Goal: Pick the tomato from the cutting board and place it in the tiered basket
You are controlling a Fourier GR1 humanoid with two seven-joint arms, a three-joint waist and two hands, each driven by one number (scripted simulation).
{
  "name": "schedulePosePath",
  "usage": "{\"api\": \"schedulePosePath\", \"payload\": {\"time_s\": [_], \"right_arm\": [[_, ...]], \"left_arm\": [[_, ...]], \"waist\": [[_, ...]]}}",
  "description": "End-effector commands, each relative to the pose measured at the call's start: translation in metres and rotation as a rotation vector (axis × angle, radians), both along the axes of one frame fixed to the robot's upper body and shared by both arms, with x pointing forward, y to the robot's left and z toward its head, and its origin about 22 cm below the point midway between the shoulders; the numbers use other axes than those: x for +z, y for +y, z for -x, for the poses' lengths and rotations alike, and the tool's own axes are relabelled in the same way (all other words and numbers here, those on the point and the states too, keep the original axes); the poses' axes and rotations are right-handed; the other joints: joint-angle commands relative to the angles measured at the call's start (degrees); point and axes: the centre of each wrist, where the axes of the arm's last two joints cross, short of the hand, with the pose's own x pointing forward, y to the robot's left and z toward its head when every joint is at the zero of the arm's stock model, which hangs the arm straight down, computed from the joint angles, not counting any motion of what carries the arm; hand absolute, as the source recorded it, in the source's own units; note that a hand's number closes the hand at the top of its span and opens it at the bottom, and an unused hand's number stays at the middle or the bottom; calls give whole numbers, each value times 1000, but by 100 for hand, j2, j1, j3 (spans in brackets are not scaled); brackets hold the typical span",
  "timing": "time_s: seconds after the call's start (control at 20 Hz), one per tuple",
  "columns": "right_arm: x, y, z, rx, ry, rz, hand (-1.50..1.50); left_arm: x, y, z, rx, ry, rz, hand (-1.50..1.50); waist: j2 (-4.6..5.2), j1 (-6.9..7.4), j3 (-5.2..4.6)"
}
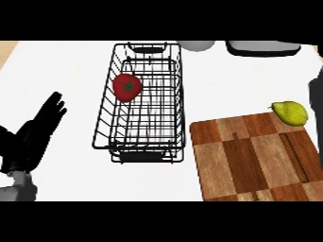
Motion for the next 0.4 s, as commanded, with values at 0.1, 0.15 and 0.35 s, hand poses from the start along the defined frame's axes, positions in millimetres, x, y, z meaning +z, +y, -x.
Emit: {"api": "schedulePosePath", "payload": {"time_s": [0.1, 0.15, 0.35], "right_arm": [[11, -102, 14, -27, -22, -8, -150], [2, -111, 17, -26, -29, 12, -150], [13, -126, 18, -34, -8, 24, -150]], "left_arm": [[-4, -1, 9, -19, 0, 5, 0], [-12, 1, -3, -10, 2, 10, 0], [6, -5, -10, 0, -10, 8, 0]], "waist": [[7, 37, 1], [14, 5, -1], [4, 28, -3]]}}
